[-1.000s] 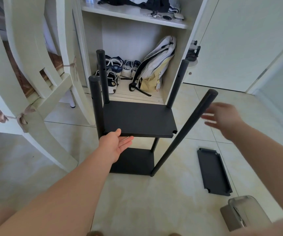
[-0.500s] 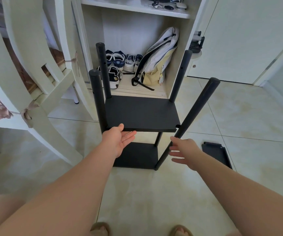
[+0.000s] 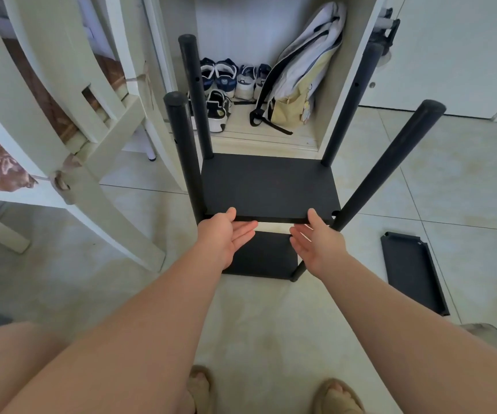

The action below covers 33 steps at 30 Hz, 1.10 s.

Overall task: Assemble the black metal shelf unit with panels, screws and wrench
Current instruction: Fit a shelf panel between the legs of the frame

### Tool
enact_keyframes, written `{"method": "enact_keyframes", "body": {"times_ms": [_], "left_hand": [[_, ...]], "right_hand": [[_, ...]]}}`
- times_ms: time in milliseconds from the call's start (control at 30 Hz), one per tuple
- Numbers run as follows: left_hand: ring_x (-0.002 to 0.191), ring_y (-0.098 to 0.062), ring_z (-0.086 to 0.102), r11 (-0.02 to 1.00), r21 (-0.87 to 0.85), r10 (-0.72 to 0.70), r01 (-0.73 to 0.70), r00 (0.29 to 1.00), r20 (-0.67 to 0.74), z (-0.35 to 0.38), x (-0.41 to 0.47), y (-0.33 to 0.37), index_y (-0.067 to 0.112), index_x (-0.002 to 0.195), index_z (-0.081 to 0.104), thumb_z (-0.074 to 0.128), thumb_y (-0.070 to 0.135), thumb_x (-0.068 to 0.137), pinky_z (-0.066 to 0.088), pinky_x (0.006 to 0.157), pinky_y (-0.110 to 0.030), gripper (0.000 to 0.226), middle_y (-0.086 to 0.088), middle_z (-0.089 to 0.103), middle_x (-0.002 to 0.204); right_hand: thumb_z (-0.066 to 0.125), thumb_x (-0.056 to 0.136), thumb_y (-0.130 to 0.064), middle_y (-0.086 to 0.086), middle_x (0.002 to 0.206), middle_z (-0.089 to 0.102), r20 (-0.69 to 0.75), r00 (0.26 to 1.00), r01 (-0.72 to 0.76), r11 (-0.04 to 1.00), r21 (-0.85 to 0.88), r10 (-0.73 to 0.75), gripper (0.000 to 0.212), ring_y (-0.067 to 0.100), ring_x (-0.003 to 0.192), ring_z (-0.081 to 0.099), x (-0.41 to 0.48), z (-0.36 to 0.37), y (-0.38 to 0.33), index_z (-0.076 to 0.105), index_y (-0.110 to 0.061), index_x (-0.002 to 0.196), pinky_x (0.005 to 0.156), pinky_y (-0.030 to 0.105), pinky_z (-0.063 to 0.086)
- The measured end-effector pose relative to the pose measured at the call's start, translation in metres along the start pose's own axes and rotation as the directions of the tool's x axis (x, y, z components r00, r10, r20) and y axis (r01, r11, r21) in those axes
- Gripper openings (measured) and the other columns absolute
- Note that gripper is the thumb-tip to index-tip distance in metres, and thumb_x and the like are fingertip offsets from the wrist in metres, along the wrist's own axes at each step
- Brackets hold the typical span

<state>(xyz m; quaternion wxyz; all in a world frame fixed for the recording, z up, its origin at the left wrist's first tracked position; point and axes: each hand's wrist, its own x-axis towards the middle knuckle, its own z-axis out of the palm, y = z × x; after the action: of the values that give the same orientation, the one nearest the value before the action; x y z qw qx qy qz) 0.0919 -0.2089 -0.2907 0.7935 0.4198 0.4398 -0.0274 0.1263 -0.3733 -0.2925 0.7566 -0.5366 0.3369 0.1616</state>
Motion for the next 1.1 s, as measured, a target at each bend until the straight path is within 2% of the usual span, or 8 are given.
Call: {"method": "enact_keyframes", "body": {"times_ms": [167,400,733,933,1033,1100], "left_hand": [[0.081,-0.029,0.076,1.000,-0.015,0.008,-0.009,0.999,-0.031,-0.001,0.002,-0.007,0.010,0.095,0.055,0.056,0.013,0.101,0.060,0.085,-0.044,0.007,-0.020,0.073,0.096],[0.077,-0.029,0.076,1.000,-0.017,0.002,-0.003,0.998,-0.059,0.001,0.002,-0.008,0.010,0.094,0.058,0.057,0.011,0.100,0.061,0.083,-0.044,0.006,-0.020,0.073,0.097],[0.085,-0.030,0.075,0.999,-0.015,-0.040,0.039,0.997,-0.058,-0.003,0.007,-0.004,0.010,0.091,0.056,0.055,0.011,0.101,0.061,0.082,-0.042,0.010,-0.019,0.071,0.105],[0.084,-0.030,0.075,0.997,-0.006,-0.071,0.071,0.995,-0.064,-0.004,0.007,-0.009,0.009,0.090,0.057,0.057,0.011,0.100,0.061,0.083,-0.043,0.010,-0.019,0.072,0.103],[0.086,-0.030,0.075,0.997,-0.017,-0.072,0.071,0.996,-0.051,-0.006,0.009,-0.009,0.008,0.094,0.057,0.054,0.010,0.101,0.061,0.082,-0.042,0.008,-0.019,0.071,0.106],[0.086,-0.030,0.075,0.998,-0.017,-0.067,0.066,0.997,-0.026,-0.008,0.009,-0.010,0.007,0.107,0.057,0.056,0.014,0.101,0.061,0.082,-0.042,0.010,-0.019,0.071,0.107]], "right_hand": [[0.067,0.098,-0.027,0.012,0.107,0.072,0.013,1.000,0.017,0.998,0.054,-0.018,0.030,0.022,0.094,0.074,0.005,-0.002,0.006,0.058,-0.009,0.121,0.078,0.031,0.060],[0.068,0.097,-0.024,0.013,0.099,0.074,-0.049,0.999,0.023,0.998,0.065,-0.019,0.031,0.024,0.089,0.076,0.008,0.003,0.008,0.058,-0.007,0.121,0.073,0.031,0.063],[0.068,0.097,-0.024,0.016,0.099,0.073,-0.076,0.997,-0.008,0.999,0.038,0.011,0.030,0.025,0.085,0.075,0.014,0.009,0.013,0.058,-0.006,0.120,0.081,0.037,0.063],[0.069,0.096,-0.023,0.016,0.096,0.072,-0.088,0.996,-0.021,1.000,0.014,0.022,0.028,0.026,0.086,0.075,0.017,0.007,0.016,0.059,-0.006,0.116,0.080,0.038,0.063],[0.068,0.097,-0.022,0.016,0.095,0.072,-0.084,0.996,-0.031,0.999,0.009,0.032,0.025,0.026,0.086,0.075,0.016,0.007,0.015,0.059,-0.006,0.114,0.082,0.039,0.063],[0.068,0.097,-0.022,0.016,0.096,0.072,-0.078,0.996,-0.028,0.999,0.016,0.029,0.026,0.027,0.087,0.075,0.016,0.007,0.014,0.058,-0.006,0.115,0.083,0.039,0.063]]}}
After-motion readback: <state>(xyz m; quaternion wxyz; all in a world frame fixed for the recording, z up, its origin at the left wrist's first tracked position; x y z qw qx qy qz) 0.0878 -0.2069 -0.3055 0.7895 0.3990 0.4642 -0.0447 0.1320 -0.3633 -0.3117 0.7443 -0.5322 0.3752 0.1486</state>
